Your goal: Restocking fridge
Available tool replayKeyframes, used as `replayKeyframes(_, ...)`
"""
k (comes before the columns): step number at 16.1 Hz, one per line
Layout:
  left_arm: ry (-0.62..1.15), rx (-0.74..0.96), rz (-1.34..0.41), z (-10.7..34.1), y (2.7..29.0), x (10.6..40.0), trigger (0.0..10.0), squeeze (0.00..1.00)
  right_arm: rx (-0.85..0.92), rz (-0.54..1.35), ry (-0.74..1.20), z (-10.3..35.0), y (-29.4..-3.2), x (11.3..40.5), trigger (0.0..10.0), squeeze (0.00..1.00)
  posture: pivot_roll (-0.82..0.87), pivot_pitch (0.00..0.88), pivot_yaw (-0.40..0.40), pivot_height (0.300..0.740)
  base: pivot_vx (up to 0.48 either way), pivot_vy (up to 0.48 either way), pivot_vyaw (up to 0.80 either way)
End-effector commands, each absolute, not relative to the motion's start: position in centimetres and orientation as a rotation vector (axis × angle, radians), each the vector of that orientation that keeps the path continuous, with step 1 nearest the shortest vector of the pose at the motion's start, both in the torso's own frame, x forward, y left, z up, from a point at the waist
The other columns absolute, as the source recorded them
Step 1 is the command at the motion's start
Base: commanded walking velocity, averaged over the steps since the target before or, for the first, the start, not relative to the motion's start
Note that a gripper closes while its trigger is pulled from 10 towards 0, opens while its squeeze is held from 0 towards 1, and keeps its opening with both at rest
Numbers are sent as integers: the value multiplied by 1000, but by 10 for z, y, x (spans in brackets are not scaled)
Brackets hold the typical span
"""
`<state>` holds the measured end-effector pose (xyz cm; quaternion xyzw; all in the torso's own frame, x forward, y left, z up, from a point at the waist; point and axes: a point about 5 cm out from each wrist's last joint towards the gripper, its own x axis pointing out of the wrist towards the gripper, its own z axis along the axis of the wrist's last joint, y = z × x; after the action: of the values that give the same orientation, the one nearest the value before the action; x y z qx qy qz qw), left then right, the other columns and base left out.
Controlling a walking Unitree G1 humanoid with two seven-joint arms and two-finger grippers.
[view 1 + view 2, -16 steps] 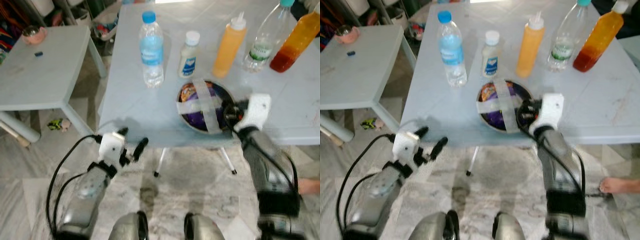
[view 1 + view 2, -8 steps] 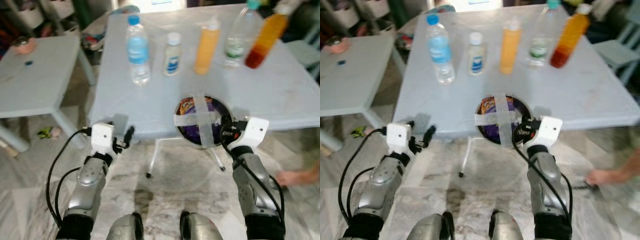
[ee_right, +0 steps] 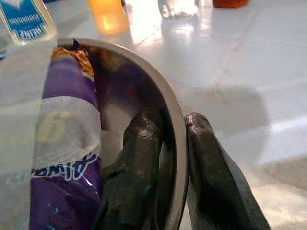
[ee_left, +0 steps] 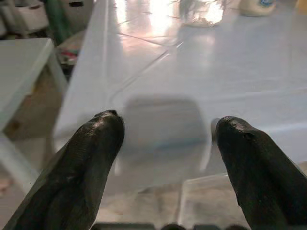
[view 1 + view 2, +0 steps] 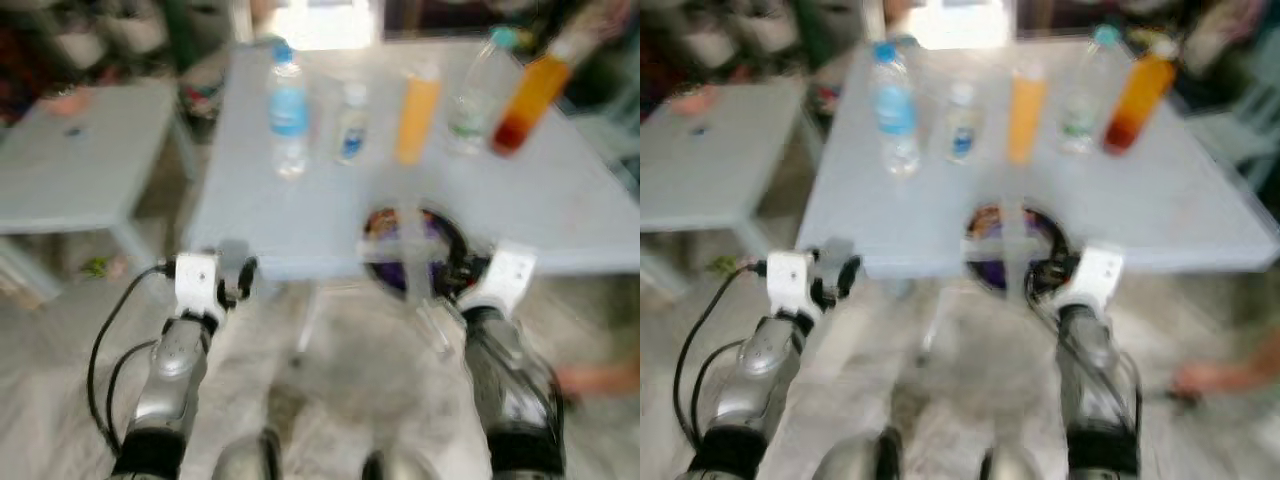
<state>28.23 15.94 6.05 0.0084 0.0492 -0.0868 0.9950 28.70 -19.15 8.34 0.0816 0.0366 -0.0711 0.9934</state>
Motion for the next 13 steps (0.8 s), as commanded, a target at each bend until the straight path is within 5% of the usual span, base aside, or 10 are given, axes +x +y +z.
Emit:
replayKeyframes(1,151,33,-141,52,172,282,10000,0,156,-137,74,80,-185,290,10000,0,19,0,41,740,-251,0,0)
replayKeyframes(3,134,42,-121,58,179,290,10000,0,166,-96,65,82,-174,298,10000,0,18,0,56,740,-253,0,0)
replayKeyframes(4,130,43,-114,60,181,291,10000,0,209,-85,54,84,-173,300,0,0,17,0,56,740,-255,0,0)
replayKeyframes(6,106,64,-118,65,180,294,10000,0,210,-117,29,90,-178,307,0,0,27,0,40,740,-255,0,0)
replayKeyframes(7,97,72,-122,66,180,292,10000,0,203,-126,34,89,-181,307,8235,0,28,0,40,740,-270,0,0)
replayKeyframes(8,100,81,-121,65,182,286,10000,0,196,-134,29,92,-184,310,10000,0,34,0,45,740,-296,0,0)
replayKeyframes(13,113,97,-124,62,185,270,10000,0,216,-61,-12,97,-170,297,10000,0,28,43,76,740,-297,0,160)
